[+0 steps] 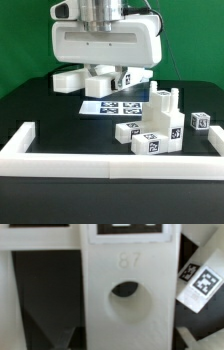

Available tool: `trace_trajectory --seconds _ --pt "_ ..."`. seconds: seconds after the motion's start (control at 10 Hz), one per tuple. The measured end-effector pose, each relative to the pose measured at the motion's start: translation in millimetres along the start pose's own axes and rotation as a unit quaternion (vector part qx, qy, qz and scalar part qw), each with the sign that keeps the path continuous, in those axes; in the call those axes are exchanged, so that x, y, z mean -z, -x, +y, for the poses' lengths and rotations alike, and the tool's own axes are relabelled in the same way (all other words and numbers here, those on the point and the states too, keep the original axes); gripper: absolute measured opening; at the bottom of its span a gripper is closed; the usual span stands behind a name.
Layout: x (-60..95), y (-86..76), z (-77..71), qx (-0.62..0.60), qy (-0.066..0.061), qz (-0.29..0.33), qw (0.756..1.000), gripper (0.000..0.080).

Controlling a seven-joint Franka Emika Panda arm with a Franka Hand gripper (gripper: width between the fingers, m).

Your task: Assemble chair

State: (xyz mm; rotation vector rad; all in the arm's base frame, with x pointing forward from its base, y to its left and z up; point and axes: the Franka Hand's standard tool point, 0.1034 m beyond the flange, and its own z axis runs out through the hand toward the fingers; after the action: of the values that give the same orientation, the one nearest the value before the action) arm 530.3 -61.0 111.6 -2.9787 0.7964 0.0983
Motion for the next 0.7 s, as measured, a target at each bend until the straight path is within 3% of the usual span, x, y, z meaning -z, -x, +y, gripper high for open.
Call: trace_trajectory --seconds 0.1,0.3,0.4,0.7 --pt "15.1 -5.5 -5.2 -0.002 -0.006 -0.002 1.000 0.0290" --pt "25.4 -1.7 -19.4 -0.013 -0.010 -0.004 1.000 0.0290" --pt "28.2 -1.7 -27.1 -0.017 -0.011 -0.003 1.000 0.0290" --pt "24.9 -0.2 -26.8 -0.056 -0.009 -0.005 0.998 0.0290"
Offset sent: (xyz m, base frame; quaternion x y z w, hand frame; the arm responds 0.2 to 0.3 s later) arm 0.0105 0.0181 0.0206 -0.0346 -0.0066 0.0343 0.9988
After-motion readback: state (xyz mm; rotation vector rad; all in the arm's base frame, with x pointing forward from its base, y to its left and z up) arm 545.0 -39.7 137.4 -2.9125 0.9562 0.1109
